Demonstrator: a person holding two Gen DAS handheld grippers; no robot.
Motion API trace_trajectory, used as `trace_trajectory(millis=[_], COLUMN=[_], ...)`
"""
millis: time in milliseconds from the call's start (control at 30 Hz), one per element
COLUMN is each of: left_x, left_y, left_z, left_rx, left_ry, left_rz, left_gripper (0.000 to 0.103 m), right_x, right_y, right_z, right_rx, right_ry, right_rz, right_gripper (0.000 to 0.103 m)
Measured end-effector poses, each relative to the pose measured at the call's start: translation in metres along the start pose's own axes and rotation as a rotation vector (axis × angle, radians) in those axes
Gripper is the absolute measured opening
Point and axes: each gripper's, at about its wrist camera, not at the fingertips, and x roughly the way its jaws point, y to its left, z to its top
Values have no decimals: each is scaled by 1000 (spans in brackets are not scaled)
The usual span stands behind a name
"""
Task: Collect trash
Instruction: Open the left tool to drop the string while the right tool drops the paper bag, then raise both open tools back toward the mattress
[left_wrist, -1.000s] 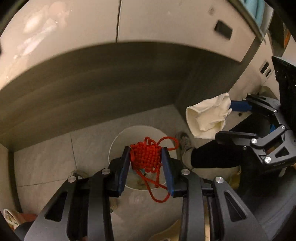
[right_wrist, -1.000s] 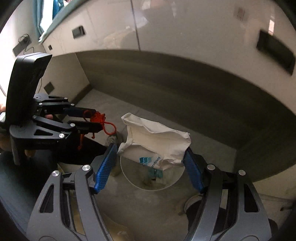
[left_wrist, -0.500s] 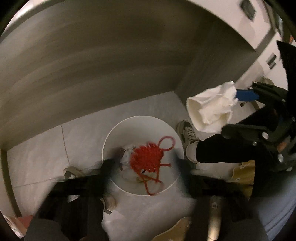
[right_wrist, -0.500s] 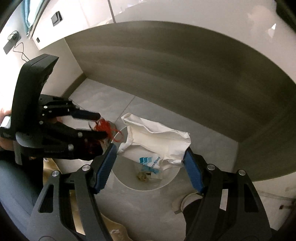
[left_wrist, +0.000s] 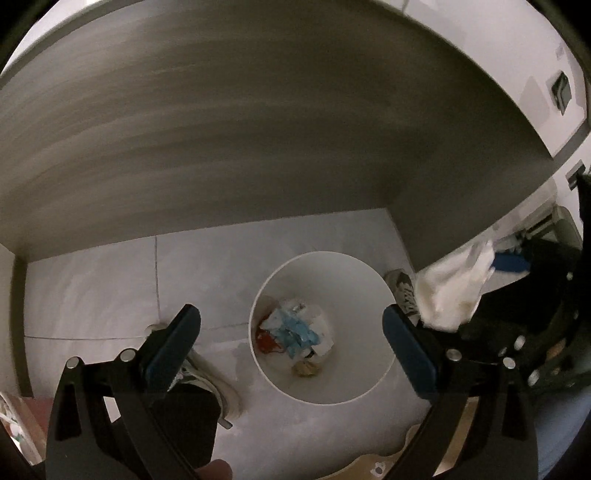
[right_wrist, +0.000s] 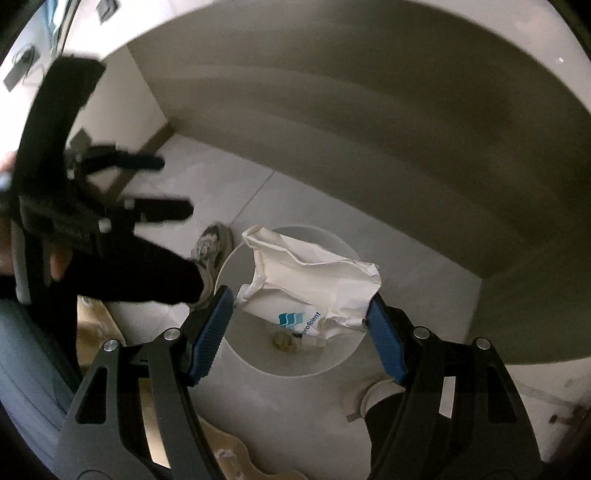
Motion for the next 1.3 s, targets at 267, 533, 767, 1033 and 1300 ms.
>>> trace_trajectory(millis=[267,533,767,1033,1300], left_x=[-2,-15,-46,-98,-171], left_y=[10,7,4,0,-24], left_z=[0,4,-3,-28,-36], left_rx=[-19,-21,-9,-12,22], left_ry=[-10,-34,-92,-146,-273], left_rz=[1,13,18,43,40], left_gripper=[97,97,97,97,97], right_x=[13,11,-7,-64,-133], right_y=[27,23,29,50,65], right_z=[-4,-7,-12,-24,-32], right_rx=[-108,-75,-44,-17,42], right_ry=[28,17,-49,-166,-308], right_rz=[-32,-86,-63,-41,-158], right_gripper=[98,98,98,98,98])
